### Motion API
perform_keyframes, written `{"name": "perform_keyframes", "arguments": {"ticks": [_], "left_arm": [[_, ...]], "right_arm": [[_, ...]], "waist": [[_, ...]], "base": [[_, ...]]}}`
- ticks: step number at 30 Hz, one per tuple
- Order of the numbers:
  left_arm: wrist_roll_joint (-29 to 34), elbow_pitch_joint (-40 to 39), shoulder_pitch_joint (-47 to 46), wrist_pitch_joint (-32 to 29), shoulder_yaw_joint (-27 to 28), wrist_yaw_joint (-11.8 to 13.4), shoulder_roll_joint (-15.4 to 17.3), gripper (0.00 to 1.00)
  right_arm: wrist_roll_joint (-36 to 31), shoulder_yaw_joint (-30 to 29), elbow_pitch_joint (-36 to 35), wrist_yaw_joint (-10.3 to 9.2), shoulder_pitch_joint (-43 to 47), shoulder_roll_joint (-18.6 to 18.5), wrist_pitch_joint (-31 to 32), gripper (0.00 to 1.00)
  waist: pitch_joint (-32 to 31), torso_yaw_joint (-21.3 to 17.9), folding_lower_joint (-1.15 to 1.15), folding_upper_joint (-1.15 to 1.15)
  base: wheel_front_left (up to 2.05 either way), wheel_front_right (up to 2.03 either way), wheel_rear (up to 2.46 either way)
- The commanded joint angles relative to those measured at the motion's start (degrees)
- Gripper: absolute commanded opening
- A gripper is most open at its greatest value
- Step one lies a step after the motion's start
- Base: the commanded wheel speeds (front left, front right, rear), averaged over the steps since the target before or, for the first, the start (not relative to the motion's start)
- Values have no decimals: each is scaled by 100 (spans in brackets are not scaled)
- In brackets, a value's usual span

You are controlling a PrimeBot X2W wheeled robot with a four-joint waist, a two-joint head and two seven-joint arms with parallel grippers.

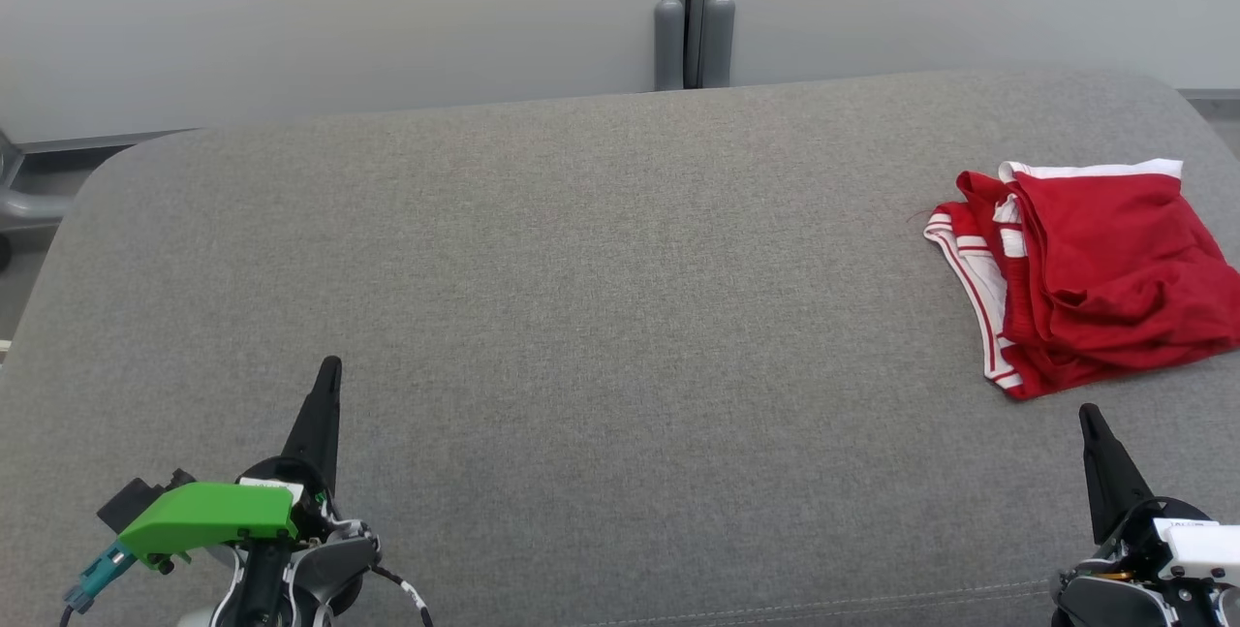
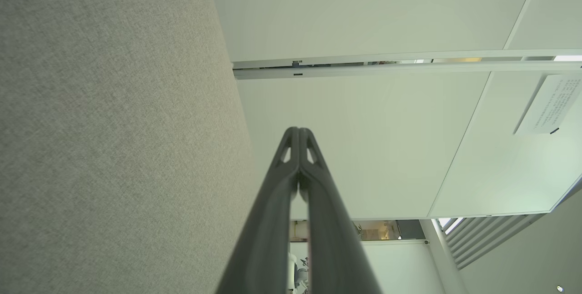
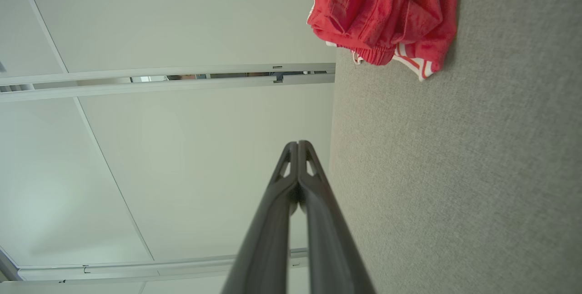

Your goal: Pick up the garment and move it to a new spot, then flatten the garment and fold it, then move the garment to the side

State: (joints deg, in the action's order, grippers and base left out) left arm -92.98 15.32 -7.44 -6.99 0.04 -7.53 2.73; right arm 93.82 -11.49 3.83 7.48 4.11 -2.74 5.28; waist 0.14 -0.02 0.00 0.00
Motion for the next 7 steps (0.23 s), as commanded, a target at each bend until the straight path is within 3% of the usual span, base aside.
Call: {"name": "perform_keyframes", "arguments": {"ticks": [1,7], "left_arm": [[-26,10,-68,4,13,-19,3,0],[-26,10,-68,5,13,-19,3,0]], "right_arm": [[25,-9,-23,2,44,-26,16,0],[25,-9,-23,2,45,-26,16,0]], "waist": [[0,0,0,0],[0,0,0,0]], "base": [[0,0,0],[0,0,0]]}}
